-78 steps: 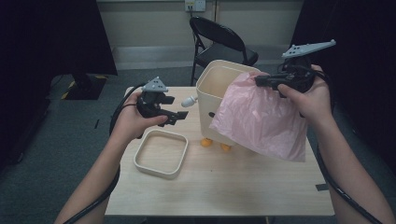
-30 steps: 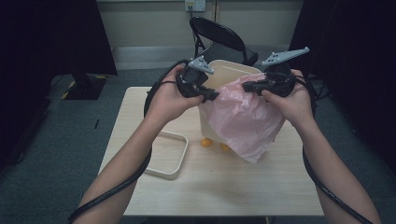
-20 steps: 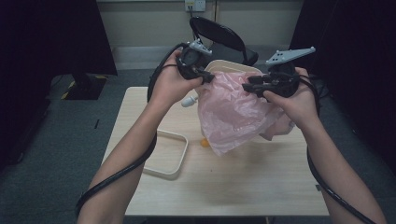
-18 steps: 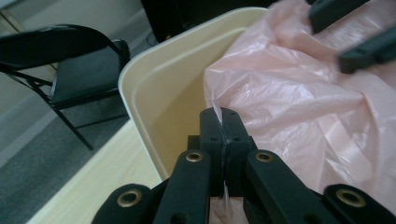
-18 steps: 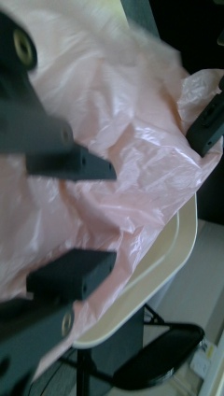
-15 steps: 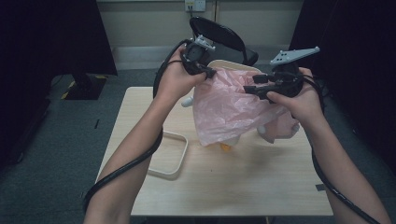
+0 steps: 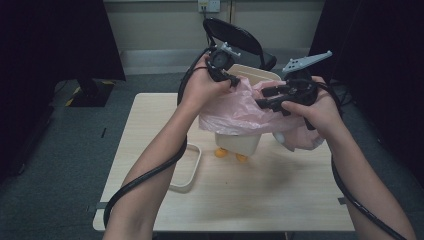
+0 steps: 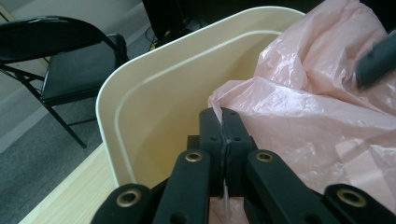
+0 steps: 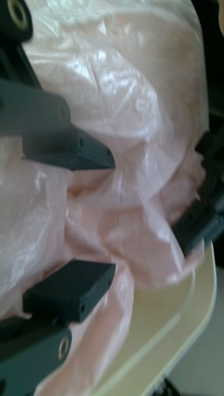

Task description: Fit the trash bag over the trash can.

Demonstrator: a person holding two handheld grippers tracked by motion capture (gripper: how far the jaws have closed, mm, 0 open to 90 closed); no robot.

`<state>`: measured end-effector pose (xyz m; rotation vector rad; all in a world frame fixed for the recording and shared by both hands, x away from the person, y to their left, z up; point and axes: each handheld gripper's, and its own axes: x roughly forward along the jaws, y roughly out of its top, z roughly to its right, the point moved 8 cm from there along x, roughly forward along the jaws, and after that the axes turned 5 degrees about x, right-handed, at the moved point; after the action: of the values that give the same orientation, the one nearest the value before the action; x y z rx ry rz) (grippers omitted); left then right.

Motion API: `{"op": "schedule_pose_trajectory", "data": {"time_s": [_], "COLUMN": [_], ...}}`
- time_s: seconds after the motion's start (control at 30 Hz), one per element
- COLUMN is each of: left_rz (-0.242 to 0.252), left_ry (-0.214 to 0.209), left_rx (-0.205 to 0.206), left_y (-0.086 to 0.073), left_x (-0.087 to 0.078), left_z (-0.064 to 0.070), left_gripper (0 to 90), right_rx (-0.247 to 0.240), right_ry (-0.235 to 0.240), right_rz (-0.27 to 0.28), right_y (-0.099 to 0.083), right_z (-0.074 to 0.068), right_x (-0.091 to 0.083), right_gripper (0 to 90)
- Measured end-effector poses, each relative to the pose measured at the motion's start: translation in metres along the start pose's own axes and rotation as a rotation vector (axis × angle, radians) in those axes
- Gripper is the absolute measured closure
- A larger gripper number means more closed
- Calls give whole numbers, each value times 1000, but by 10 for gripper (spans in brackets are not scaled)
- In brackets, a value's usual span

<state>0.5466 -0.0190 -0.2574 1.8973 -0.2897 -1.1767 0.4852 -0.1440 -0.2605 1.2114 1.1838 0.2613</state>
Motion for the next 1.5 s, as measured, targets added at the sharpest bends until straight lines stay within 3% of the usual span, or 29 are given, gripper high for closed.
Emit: {"op": "schedule_pose_trajectory", "data": {"time_s": [0.17,0.2,0.3,0.4,0.43,0.57,0.7,0.8,0.93,1.03,1.1,1.2,1.27,1.33,1.4,1.5], "left_rz": [-2,2,-1,8,13,26,36,39,66,84,100,141,187,208,236,233], "left_ry": [6,5,11,8,8,18,8,-1,-19,-24,-27,-27,-23,-14,-20,-52], "left_rx": [3,5,6,-8,-11,-13,-5,2,-2,7,14,1,1,22,5,11], "left_y": [-4,-4,-6,-8,-8,-6,-5,-5,-3,1,3,9,14,18,22,24], "left_x": [-2,-3,-5,-5,-6,-10,-14,-16,-17,-21,-23,-28,-32,-35,-39,-41], "left_z": [1,0,-1,-3,-3,-3,-1,1,5,7,8,7,6,4,4,9], "left_gripper": [892,891,890,889,888,885,875,856,837,793,757,686,543,436,374,320], "right_rx": [14,13,25,1,-1,-16,-10,6,-18,-28,-7,-2,-2,1,-6,51], "right_ry": [4,-17,6,31,46,37,43,61,53,46,62,38,20,-42,-140,-161], "right_rz": [-21,-2,48,50,40,-46,-80,-93,-108,-97,-67,-48,-39,-23,-28,-31], "right_y": [-1,3,14,22,23,15,9,10,13,16,19,21,22,24,25,22], "right_z": [-3,-2,-7,-16,-20,-22,-22,-25,-31,-34,-34,-30,-27,-20,-9,10], "right_x": [8,6,-1,-3,0,18,30,30,29,25,20,12,7,0,-3,-1], "right_gripper": [446,426,409,396,384,386,507,647,801,816,836,867,875,882,884,886]}}
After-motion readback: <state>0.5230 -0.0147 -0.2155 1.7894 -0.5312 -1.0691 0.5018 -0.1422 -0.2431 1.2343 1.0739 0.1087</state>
